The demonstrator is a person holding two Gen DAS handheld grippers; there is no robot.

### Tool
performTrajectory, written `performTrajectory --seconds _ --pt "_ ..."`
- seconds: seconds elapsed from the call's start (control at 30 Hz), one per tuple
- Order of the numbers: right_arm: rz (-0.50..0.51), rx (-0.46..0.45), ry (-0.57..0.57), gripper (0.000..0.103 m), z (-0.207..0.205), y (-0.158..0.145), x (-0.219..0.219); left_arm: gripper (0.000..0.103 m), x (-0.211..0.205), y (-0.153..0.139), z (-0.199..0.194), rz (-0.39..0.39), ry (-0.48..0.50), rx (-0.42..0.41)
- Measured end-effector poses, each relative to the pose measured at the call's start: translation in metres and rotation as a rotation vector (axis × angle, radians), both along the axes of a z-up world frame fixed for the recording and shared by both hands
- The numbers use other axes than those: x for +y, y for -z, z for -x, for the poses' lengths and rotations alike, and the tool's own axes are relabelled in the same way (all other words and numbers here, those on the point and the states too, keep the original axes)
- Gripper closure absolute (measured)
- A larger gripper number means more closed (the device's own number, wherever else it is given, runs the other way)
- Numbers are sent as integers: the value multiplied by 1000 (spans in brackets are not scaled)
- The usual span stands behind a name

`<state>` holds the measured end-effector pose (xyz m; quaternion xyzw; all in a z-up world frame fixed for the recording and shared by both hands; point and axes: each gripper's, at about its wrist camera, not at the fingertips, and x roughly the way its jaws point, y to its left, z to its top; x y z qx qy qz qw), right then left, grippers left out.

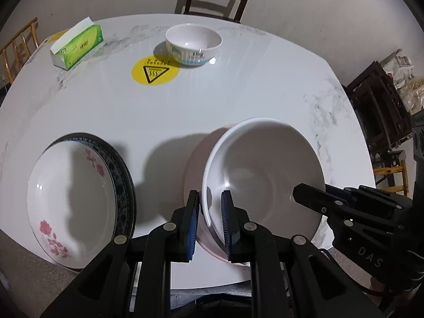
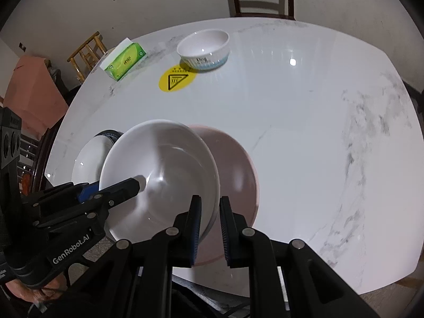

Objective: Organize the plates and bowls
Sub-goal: 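Lower the white Rabbit bowl into the pink bowl with both grippers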

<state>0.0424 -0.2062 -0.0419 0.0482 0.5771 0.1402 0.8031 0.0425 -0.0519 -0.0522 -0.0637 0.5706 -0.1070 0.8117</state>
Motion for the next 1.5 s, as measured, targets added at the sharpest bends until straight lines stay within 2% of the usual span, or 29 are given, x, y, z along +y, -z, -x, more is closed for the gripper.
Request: performTrajectory --seconds 0.63,1.07,1.17,1.5 --pt "33 22 16 88 -11 18 4 89 -11 23 -10 -70 10 29" --pt "46 10 37 88 -11 24 4 88 -16 25 -13 -75 1 25" --pt "37 12 41 88 -12 25 4 84 -18 27 -15 -72 1 43" --pt "43 -5 50 86 -8 23 3 83 -15 33 -15 -63 -13 61"
